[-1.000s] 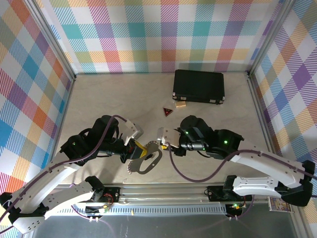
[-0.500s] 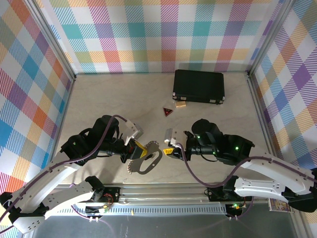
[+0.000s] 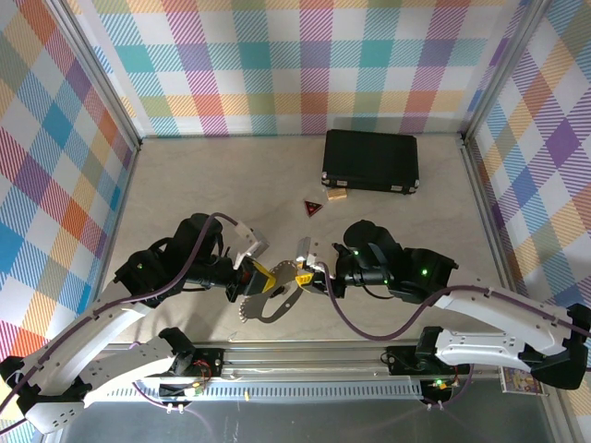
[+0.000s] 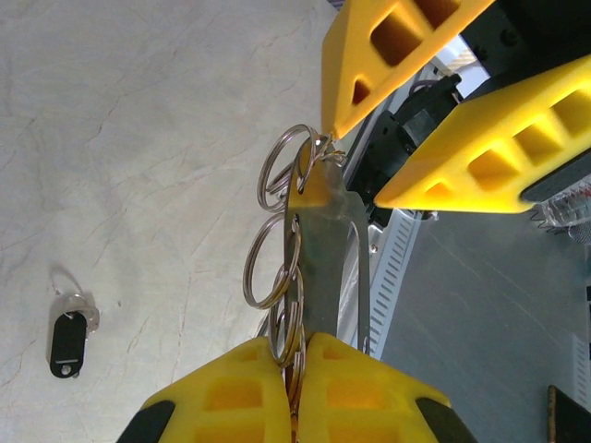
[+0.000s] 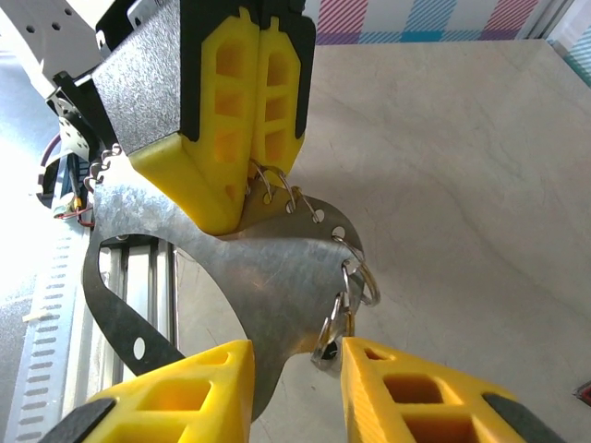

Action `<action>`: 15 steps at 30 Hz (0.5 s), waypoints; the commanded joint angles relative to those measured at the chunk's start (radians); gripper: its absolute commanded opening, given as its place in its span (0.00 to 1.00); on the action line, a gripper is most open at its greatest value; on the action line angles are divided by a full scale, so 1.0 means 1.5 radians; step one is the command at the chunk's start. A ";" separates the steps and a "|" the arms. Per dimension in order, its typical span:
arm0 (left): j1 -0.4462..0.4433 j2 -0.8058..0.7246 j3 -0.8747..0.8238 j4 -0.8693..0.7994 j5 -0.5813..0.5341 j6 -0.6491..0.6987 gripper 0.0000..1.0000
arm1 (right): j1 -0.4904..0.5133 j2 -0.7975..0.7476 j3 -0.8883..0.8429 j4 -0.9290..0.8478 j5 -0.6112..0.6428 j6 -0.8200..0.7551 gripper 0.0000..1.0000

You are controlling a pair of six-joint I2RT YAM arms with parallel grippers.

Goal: Put the keys on the keyring

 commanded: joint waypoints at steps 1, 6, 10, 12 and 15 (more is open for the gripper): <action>-0.001 -0.003 0.004 0.020 0.024 -0.006 0.00 | 0.003 0.009 -0.010 0.025 -0.010 0.011 0.29; -0.001 -0.008 0.002 0.018 0.023 -0.009 0.00 | 0.003 0.014 -0.012 0.032 0.004 0.008 0.27; -0.001 -0.011 0.001 0.016 0.022 -0.010 0.00 | 0.004 0.013 -0.013 0.041 0.014 0.007 0.23; -0.001 -0.011 0.001 0.016 0.022 -0.010 0.00 | 0.004 0.014 -0.011 0.040 0.019 0.004 0.19; -0.001 -0.011 -0.001 0.015 0.024 -0.009 0.00 | 0.003 0.015 -0.008 0.037 0.031 0.001 0.13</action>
